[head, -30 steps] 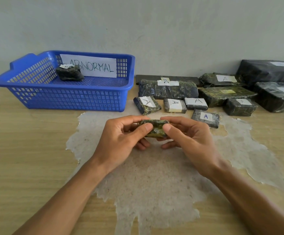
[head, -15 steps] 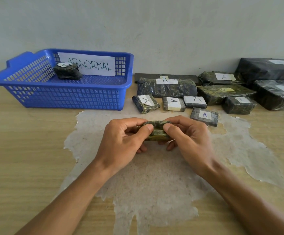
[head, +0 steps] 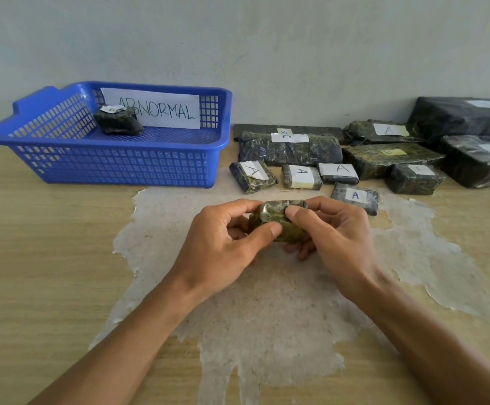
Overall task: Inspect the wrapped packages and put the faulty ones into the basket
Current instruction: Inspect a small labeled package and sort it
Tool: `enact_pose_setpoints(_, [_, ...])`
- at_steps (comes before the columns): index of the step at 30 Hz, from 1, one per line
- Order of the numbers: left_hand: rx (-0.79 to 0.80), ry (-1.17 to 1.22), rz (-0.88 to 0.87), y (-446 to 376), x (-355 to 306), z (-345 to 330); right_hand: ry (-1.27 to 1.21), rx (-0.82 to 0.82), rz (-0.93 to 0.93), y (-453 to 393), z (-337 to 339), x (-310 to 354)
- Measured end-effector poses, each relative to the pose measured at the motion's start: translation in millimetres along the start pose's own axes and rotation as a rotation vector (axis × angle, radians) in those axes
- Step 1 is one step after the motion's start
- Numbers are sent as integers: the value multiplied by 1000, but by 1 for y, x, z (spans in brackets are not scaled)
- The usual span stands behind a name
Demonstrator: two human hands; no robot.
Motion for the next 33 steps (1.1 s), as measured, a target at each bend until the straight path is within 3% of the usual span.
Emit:
enact_pose_setpoints(6, [-77,82,55,-2,-3,8,-11,153,5,0,1,1])
enact_pose_setpoints(20, [8,34,97,-1,-2,7,91,108,56,2,-2,-1])
enact_pose_setpoints(33, [45,4,51,-1,-2,8,69,88,-5,1,-1,-1])
Point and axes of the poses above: each hand's wrist, its own y-axis away from the middle knuckle, its own z-axis out of the back of the hand, x = y × z, the point moved 2 cm from there along -y, towards the middle knuckle, and after that the axes turned 12 degrees about -y, right-handed, at the moved point
